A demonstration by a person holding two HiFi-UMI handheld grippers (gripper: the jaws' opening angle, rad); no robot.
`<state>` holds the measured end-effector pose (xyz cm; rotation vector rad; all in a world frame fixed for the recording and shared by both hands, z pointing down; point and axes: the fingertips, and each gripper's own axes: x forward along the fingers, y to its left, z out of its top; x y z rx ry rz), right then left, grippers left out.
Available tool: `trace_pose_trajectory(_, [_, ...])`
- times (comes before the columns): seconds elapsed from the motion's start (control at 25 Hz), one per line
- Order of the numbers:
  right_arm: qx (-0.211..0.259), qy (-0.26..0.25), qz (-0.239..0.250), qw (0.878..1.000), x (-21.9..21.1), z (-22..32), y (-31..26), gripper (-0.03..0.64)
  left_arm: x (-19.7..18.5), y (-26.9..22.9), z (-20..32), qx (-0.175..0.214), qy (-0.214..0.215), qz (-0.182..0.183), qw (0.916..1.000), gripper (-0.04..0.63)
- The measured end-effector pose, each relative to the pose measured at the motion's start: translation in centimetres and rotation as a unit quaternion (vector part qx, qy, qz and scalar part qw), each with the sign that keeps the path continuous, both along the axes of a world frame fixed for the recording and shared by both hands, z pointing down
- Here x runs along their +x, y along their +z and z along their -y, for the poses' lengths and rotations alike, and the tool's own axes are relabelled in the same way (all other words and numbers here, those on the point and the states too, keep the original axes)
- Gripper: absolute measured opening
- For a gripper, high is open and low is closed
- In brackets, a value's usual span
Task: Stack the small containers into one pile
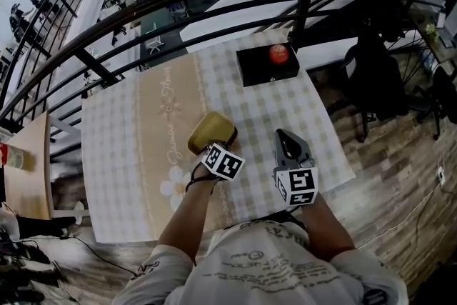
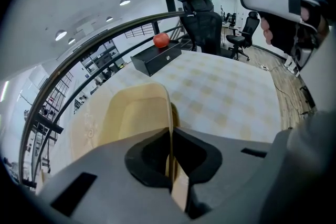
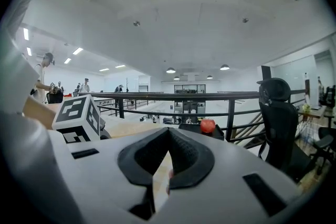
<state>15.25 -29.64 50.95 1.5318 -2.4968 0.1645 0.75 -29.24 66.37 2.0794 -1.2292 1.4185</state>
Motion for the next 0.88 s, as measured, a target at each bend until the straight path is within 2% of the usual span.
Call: trace_pose_trajectory(0.88, [-0.011,-0.016,-0.012,1.000,-0.4,0.2,0.8,0.003,0.6,2.3,-0.5,-0.034,0.004,0.007,0.9994,0.012])
